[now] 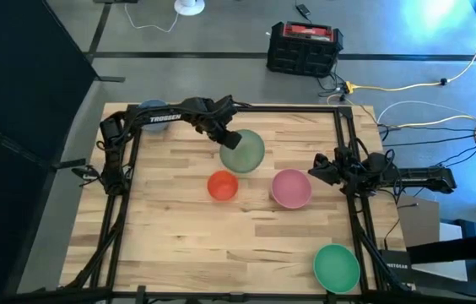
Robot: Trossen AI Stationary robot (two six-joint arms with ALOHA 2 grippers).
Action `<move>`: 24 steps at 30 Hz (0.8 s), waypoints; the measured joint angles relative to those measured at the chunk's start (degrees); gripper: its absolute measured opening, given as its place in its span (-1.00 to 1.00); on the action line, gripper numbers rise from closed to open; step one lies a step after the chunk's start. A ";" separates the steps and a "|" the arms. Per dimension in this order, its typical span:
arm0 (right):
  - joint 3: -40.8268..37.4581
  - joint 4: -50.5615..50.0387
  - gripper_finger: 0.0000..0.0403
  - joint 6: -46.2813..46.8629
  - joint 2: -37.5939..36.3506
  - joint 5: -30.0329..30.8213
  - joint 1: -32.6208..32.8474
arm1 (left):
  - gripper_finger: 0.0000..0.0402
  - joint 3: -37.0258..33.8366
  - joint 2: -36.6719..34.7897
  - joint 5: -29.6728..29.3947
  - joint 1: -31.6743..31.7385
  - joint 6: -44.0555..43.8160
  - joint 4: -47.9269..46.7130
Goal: Nest bowls inside each other
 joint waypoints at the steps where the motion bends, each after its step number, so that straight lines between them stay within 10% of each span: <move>1: 0.00 -0.02 -1.00 0.00 0.02 -0.04 0.00 | -1.00 0.00 -0.04 -0.27 0.34 0.05 0.24; 24: 0.00 -0.03 -1.00 0.48 0.02 -0.09 0.00 | -1.00 -1.36 0.27 -6.46 2.94 1.82 -7.18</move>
